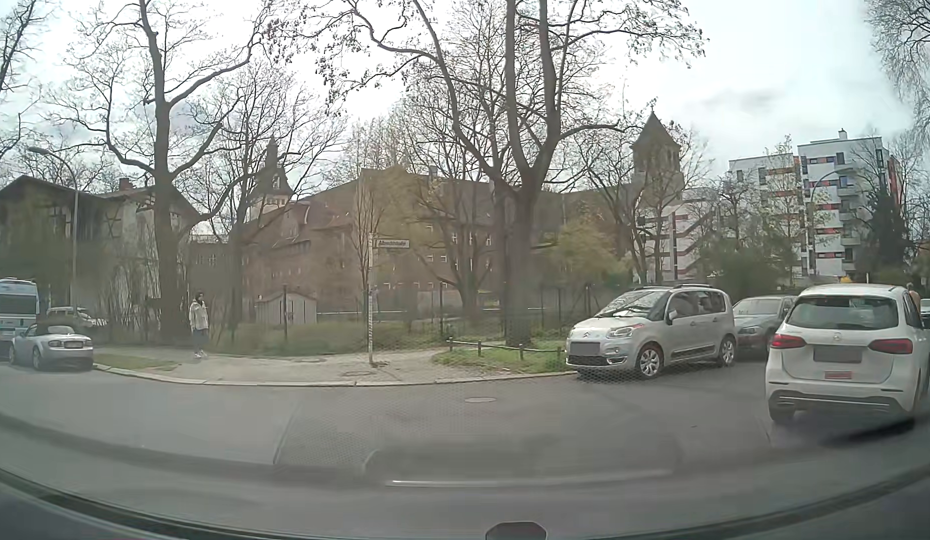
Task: Follow the waypoints while adhering to traffic rules and regulations
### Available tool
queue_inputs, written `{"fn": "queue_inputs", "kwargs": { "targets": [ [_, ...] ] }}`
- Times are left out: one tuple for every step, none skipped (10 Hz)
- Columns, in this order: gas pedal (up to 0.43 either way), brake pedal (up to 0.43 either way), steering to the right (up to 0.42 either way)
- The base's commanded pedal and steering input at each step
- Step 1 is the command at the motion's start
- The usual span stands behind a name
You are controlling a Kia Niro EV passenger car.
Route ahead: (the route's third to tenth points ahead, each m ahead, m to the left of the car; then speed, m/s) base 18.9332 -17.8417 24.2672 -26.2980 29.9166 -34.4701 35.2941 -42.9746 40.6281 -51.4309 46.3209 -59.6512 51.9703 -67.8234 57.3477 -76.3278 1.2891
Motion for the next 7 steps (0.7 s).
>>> {"fn": "queue_inputs", "kwargs": {
  "targets": [
    [0.000,0.000,0.285],
    [0.000,0.000,0.312],
    [0.000,0.000,0.354],
    [0.000,0.000,0.385],
    [0.000,0.000,0.408],
    [0.000,0.000,0.427],
    [0.000,0.000,0.442]
  ]
}}
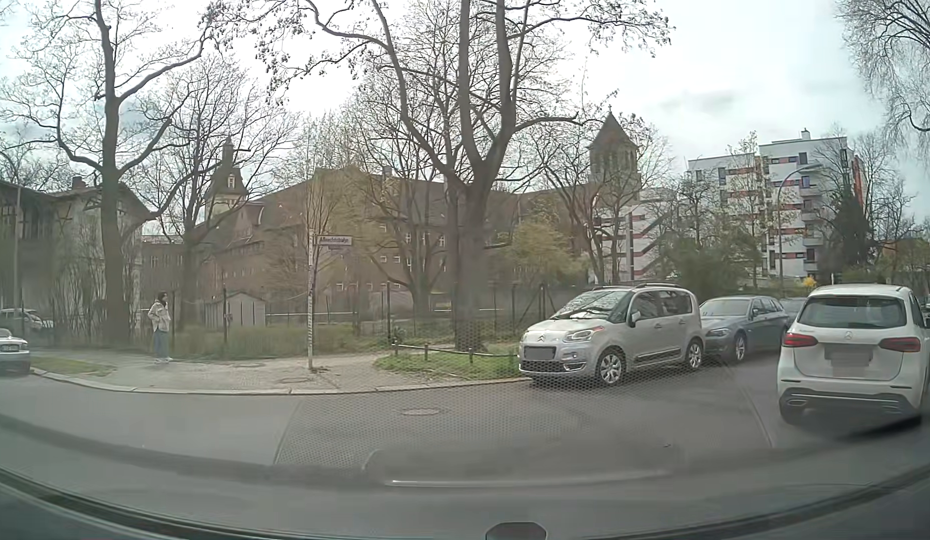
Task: Follow the waypoints while adhering to traffic rules and regulations
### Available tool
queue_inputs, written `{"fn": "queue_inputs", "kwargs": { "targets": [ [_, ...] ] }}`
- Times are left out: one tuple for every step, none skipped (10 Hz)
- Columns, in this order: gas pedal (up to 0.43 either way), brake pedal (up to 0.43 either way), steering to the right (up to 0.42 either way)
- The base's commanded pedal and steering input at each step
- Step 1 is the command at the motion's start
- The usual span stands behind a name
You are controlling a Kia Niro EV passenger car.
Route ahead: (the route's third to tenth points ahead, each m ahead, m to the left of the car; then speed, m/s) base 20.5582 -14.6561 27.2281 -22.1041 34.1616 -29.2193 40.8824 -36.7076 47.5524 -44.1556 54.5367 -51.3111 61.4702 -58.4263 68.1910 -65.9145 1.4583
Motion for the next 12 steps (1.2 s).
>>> {"fn": "queue_inputs", "kwargs": {
  "targets": [
    [0.000,0.000,0.459],
    [0.000,0.000,0.483],
    [0.000,0.000,0.502],
    [0.000,0.000,0.504],
    [0.000,0.000,0.504],
    [0.000,0.000,0.522],
    [0.000,0.000,0.538],
    [0.000,0.000,0.557],
    [0.000,0.000,0.568],
    [0.000,0.000,0.575],
    [0.000,0.000,0.579],
    [0.000,0.000,0.581]
  ]
}}
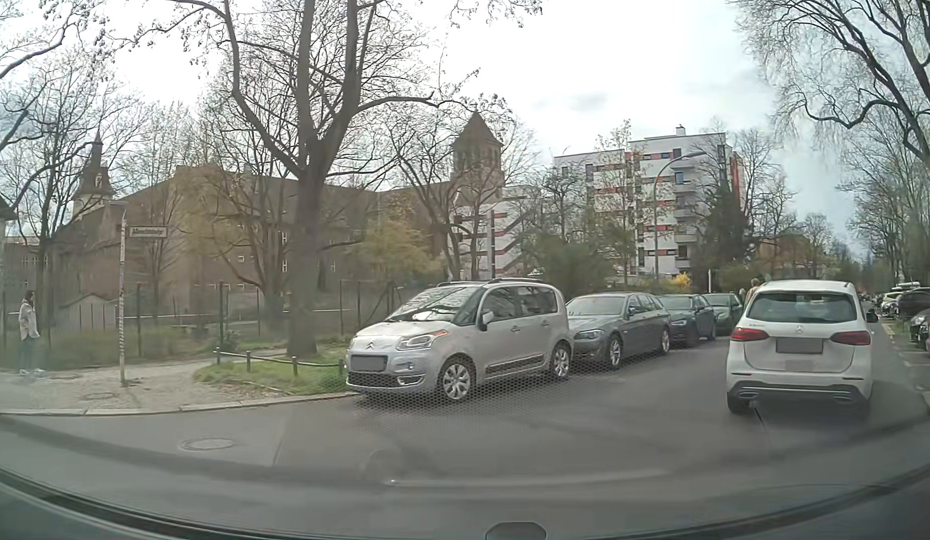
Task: Follow the waypoints while adhering to traffic rules and regulations
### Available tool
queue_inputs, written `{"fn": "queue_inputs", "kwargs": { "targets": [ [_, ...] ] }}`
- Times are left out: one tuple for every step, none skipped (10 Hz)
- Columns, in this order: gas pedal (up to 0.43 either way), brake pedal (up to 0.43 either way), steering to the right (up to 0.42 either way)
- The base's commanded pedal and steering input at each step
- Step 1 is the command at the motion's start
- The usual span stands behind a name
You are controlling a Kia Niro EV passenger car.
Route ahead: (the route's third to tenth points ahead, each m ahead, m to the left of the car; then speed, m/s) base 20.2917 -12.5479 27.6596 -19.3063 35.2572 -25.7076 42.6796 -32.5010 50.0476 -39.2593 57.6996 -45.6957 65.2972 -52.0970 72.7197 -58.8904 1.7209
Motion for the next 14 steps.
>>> {"fn": "queue_inputs", "kwargs": {
  "targets": [
    [0.000,0.000,0.581],
    [0.000,0.000,0.581],
    [0.000,0.000,0.579],
    [0.000,0.000,0.575],
    [0.000,0.000,0.567],
    [0.000,0.000,0.555],
    [0.000,0.000,0.543],
    [0.000,0.000,0.527],
    [0.000,0.000,0.510],
    [0.000,0.000,0.494],
    [0.000,0.000,0.480],
    [0.000,0.000,0.463],
    [0.000,0.000,0.444],
    [0.008,0.000,0.424]
  ]
}}
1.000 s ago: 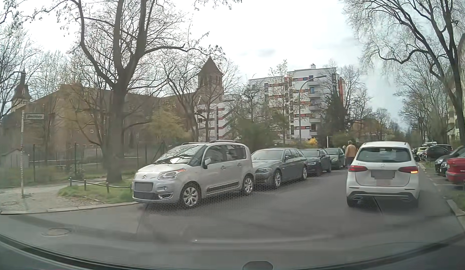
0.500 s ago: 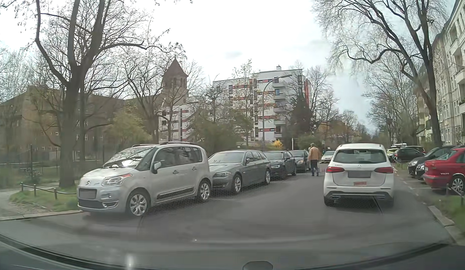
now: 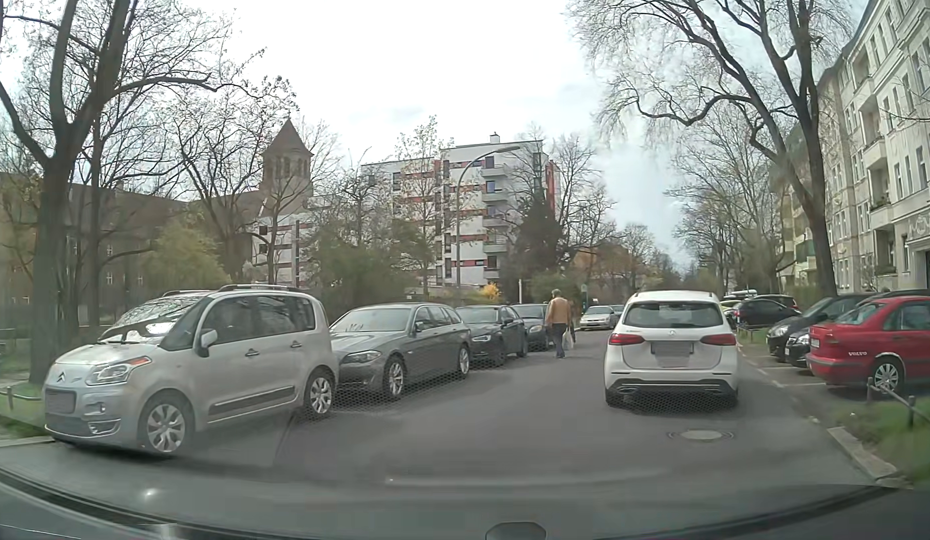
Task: Follow the waypoints while adhering to traffic rules and regulations
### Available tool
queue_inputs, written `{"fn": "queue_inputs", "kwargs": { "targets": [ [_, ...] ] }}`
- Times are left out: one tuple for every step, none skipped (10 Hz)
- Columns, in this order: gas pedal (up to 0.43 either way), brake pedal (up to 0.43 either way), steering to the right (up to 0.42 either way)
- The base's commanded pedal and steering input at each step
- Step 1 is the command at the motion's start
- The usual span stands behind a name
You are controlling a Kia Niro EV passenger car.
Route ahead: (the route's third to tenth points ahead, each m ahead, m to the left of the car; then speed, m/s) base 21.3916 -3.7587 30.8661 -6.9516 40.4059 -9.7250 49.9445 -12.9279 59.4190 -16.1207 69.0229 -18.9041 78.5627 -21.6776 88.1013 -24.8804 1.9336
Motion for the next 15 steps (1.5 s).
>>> {"fn": "queue_inputs", "kwargs": {
  "targets": [
    [0.020,0.000,0.399],
    [0.020,0.000,0.372],
    [0.028,0.000,0.352],
    [0.047,0.000,0.334],
    [0.059,0.000,0.316],
    [0.059,0.000,0.302],
    [0.067,0.000,0.285],
    [0.067,0.000,0.265],
    [0.079,0.000,0.245],
    [0.079,0.000,0.227],
    [0.079,0.000,0.211],
    [0.087,0.000,0.196],
    [0.087,0.000,0.185],
    [0.087,0.000,0.175],
    [0.098,0.000,0.167]
  ]
}}
